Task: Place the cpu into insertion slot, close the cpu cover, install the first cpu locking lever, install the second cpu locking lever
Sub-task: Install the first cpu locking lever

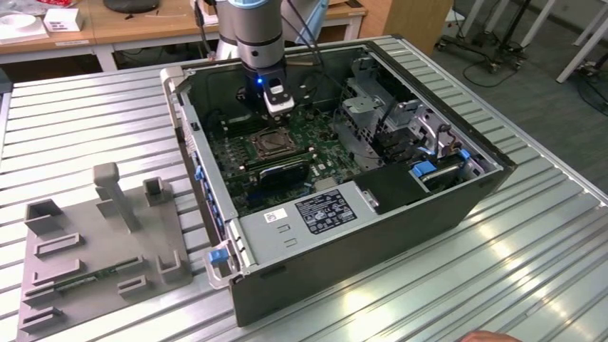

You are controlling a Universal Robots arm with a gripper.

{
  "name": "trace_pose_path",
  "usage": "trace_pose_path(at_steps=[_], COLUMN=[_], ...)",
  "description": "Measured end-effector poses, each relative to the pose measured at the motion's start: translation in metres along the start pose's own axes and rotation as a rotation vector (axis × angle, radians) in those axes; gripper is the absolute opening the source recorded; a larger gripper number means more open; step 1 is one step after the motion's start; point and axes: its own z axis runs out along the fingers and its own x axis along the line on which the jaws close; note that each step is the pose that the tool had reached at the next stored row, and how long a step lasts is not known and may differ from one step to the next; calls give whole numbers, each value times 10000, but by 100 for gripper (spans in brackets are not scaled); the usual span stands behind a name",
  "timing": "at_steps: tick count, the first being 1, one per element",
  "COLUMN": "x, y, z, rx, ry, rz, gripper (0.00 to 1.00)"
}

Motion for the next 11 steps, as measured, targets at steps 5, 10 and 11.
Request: trace_pose_path(at_steps=[5, 10, 11], x=[4, 7, 8], y=[-6, -11, -12], z=[32, 62, 69], rx=[52, 147, 181], ry=[-39, -104, -126], rz=[15, -2, -11], gripper=[11, 11, 11])
